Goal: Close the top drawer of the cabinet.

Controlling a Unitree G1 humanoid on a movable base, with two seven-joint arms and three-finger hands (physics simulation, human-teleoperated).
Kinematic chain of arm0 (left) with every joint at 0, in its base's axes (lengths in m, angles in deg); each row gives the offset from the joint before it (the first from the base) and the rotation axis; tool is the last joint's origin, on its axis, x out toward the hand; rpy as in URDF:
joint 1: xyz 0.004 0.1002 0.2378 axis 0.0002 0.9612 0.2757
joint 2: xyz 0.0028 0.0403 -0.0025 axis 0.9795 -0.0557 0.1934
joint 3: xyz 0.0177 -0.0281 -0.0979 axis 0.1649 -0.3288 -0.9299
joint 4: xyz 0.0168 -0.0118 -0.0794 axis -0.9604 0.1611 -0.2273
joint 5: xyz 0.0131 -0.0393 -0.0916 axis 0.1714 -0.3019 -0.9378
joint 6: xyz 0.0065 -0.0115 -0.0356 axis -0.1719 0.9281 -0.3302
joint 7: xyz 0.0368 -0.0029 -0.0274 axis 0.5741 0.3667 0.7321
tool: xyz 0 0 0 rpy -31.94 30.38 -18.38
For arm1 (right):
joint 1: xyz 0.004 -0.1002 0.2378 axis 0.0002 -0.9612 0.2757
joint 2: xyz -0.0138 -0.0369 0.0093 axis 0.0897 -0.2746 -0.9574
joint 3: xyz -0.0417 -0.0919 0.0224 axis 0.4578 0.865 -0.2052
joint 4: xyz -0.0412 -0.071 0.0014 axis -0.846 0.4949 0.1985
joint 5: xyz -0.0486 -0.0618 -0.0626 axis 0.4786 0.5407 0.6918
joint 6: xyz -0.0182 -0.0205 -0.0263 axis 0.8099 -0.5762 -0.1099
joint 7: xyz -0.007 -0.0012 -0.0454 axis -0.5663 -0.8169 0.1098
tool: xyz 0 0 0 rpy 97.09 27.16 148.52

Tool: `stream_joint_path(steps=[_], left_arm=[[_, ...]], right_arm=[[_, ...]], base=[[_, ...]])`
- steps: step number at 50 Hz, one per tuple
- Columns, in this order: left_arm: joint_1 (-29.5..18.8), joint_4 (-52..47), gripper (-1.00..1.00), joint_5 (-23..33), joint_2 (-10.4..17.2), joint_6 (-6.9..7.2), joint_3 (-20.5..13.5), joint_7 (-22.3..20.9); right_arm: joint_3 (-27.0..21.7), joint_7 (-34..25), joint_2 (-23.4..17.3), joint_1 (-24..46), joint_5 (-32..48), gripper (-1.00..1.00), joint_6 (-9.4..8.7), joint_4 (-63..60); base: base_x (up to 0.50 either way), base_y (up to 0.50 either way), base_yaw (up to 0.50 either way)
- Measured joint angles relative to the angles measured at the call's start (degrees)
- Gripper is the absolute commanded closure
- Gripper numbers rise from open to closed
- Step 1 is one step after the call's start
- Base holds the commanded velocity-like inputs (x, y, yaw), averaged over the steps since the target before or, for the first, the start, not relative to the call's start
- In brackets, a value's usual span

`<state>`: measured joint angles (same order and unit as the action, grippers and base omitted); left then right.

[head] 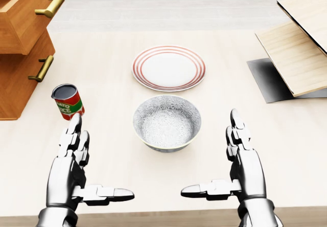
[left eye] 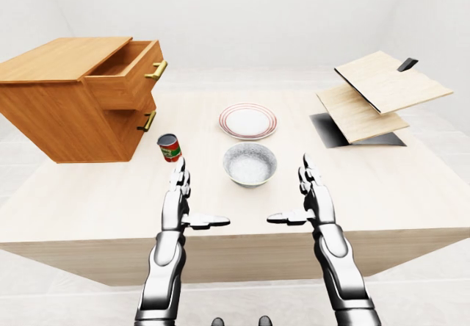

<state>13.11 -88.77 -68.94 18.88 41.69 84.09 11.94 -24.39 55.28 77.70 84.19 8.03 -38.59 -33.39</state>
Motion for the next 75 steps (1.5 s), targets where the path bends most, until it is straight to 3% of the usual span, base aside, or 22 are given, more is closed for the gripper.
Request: stream_joint_path(steps=[12, 16, 23, 26, 51, 75], left_arm=[[-1.0, -0.3, -1.00, 0.4, 1.1, 1.96, -1.6, -0.2], [-0.7, -2.0, -1.00, 0.6, 1.2, 2.86, -1.8, -0.3], [-0.2, -6.7, -1.00, 0.8, 1.0, 5.62, -1.7, -0.4], [-0.4, -9.5, -1.00, 0.5, 1.0, 7.65, -2.0, -0.4], [-3.3, -35.0, -1.00, -2.0, 1.5, 7.65, -4.1, 1.2], [-4.6, -40.8, -1.00, -2.3, 1.6, 7.65, -4.4, 2.2]], right_arm=[[-0.9, -0.8, 0.1, 0.1, -1.9, -1.00, -1.49, -2.2], [-0.9, -0.8, -0.1, -0.2, -1.9, -1.00, -2.87, -4.6], [-0.9, -0.9, -0.3, -0.5, -1.5, -1.00, -5.68, -8.9], [-1.0, -1.0, -0.5, -0.5, -1.3, -1.00, -5.96, -11.4], [-5.3, -3.8, -2.3, -0.9, 0.5, -1.00, -5.96, -30.9], [-6.9, -5.6, -1.9, -1.6, 1.8, -1.00, -5.96, -39.2]], base=[[0.00, 0.00, 0.00], [0.00, 0.00, 0.00], [0.00, 0.00, 0.00], [0.00, 0.00, 0.00], [0.00, 0.00, 0.00], [0.00, 0.00, 0.00]])
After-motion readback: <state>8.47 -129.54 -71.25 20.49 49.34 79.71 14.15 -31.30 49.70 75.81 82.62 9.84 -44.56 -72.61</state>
